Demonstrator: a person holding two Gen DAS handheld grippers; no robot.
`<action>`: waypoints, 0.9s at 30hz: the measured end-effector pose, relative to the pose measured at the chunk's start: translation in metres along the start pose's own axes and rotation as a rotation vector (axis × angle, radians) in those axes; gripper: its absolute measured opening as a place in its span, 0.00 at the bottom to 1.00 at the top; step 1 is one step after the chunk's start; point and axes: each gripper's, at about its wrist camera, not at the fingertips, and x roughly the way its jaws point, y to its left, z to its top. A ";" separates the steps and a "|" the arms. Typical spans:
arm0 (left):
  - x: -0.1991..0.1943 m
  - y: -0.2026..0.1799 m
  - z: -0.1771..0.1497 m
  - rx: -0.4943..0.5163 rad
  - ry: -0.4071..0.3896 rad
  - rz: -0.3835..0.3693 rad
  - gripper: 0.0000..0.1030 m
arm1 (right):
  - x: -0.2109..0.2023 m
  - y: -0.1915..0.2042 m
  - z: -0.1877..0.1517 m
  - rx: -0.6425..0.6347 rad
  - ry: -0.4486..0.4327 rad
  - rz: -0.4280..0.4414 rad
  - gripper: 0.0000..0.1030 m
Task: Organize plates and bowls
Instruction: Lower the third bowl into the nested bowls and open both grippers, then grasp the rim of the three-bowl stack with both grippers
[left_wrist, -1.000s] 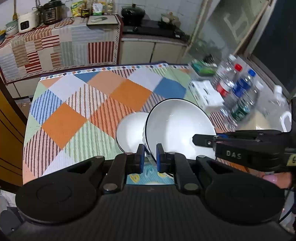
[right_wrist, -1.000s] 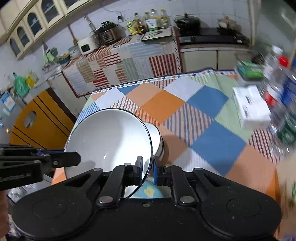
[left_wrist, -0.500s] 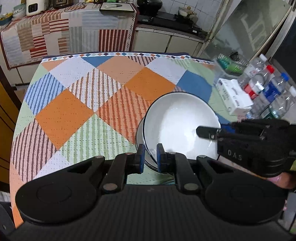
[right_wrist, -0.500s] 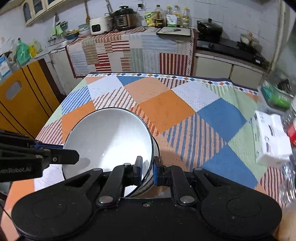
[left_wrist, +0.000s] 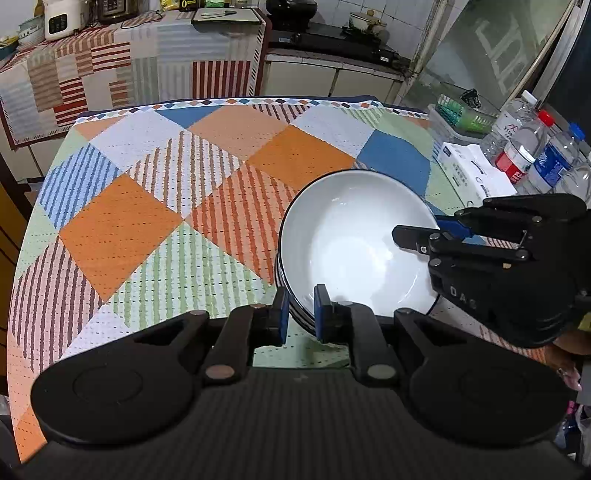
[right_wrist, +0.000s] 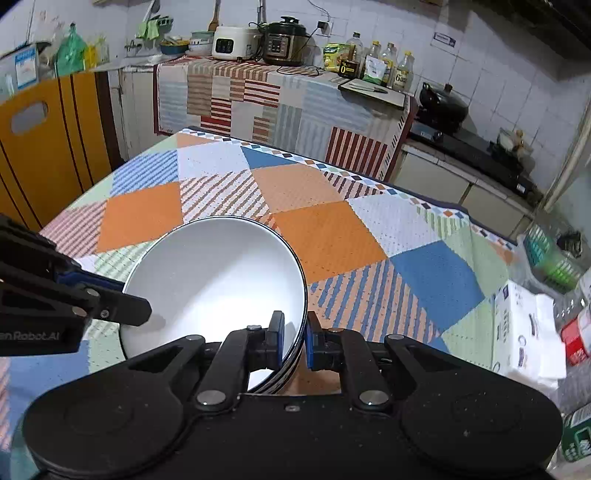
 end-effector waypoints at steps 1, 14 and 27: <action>-0.001 0.001 -0.001 -0.002 -0.008 -0.002 0.13 | 0.001 0.004 0.000 -0.023 -0.006 -0.013 0.14; -0.020 0.009 0.004 -0.017 -0.042 -0.001 0.41 | -0.023 -0.022 -0.021 0.218 -0.077 0.011 0.30; -0.012 0.043 0.010 -0.179 0.055 -0.124 0.75 | -0.027 -0.052 -0.037 0.595 0.002 0.182 0.68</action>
